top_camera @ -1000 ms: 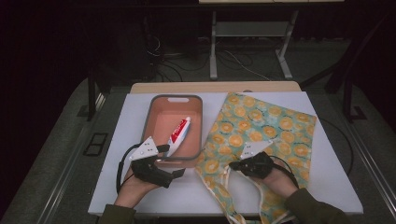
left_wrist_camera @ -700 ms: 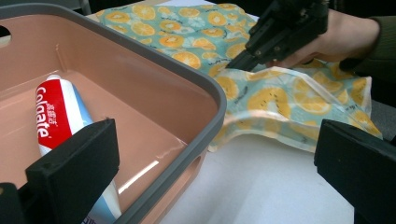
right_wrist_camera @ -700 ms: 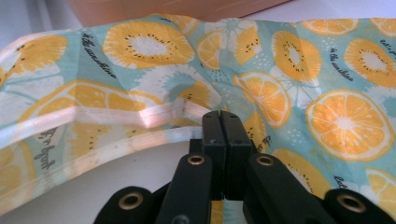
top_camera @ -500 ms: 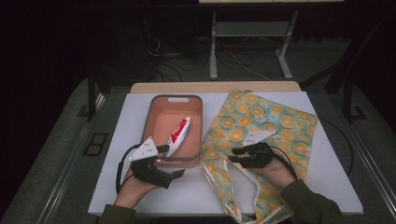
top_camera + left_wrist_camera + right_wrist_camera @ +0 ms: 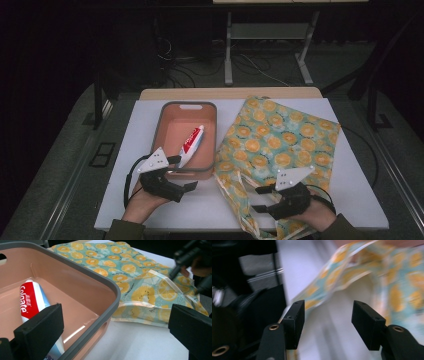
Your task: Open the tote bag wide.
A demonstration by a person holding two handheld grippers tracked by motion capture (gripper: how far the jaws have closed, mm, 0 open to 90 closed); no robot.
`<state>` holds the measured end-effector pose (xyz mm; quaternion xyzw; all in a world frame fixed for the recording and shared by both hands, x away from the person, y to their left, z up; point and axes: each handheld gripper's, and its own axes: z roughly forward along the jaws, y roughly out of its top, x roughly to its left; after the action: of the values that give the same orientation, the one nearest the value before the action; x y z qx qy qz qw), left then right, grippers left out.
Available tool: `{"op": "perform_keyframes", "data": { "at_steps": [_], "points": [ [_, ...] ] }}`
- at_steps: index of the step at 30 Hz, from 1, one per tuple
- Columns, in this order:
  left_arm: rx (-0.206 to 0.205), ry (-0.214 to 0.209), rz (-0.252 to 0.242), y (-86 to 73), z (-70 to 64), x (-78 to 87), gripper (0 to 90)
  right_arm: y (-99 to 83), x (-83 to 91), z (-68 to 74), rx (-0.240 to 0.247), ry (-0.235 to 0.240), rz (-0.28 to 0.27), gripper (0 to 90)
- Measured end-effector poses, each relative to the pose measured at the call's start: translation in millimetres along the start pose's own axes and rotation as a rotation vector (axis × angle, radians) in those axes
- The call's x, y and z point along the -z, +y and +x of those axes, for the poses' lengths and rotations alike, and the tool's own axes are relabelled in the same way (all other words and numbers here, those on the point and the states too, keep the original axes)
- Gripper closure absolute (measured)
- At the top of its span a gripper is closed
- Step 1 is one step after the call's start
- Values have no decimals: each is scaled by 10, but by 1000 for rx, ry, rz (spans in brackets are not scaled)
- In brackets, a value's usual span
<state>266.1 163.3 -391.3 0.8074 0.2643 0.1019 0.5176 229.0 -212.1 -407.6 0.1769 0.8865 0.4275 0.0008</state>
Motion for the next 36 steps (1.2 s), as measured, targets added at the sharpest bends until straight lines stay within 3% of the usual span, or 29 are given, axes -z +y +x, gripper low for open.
{"op": "perform_keyframes", "data": {
  "at_steps": [6,8,11,13,14,15,16,22,26,32,33,34,36],
  "points": [
    [-2,-3,5,0,-4,-13,0,-146,-121,195,15,75,59,425],
    [-2,-2,5,0,-6,-15,0,-169,-190,224,28,80,94,433],
    [-3,-2,4,-2,-8,-17,0,-181,-269,237,32,102,120,517],
    [-5,-2,6,-3,-7,-18,0,-185,-293,245,46,107,136,619],
    [-5,-2,6,-3,-7,-18,0,-185,-293,245,46,107,136,619],
    [-3,-2,5,-2,-8,-21,0,-184,-295,234,44,111,140,757],
    [-3,-2,5,-1,-8,-23,0,-183,-287,219,47,114,134,793],
    [-2,-4,3,3,-12,-22,0,-114,-130,152,30,108,62,853],
    [-2,-2,-1,8,-10,-19,0,-52,44,44,31,47,15,867],
    [-4,1,2,13,-11,-15,0,98,318,-345,-1,-100,-55,873],
    [-3,2,1,14,-11,-15,0,98,318,-345,-1,-100,-55,873],
    [-3,2,0,15,-10,-15,0,133,370,-498,-14,-154,-58,874],
    [-3,3,1,16,-8,-18,0,147,404,-665,-40,-200,-69,875]
  ]
}}
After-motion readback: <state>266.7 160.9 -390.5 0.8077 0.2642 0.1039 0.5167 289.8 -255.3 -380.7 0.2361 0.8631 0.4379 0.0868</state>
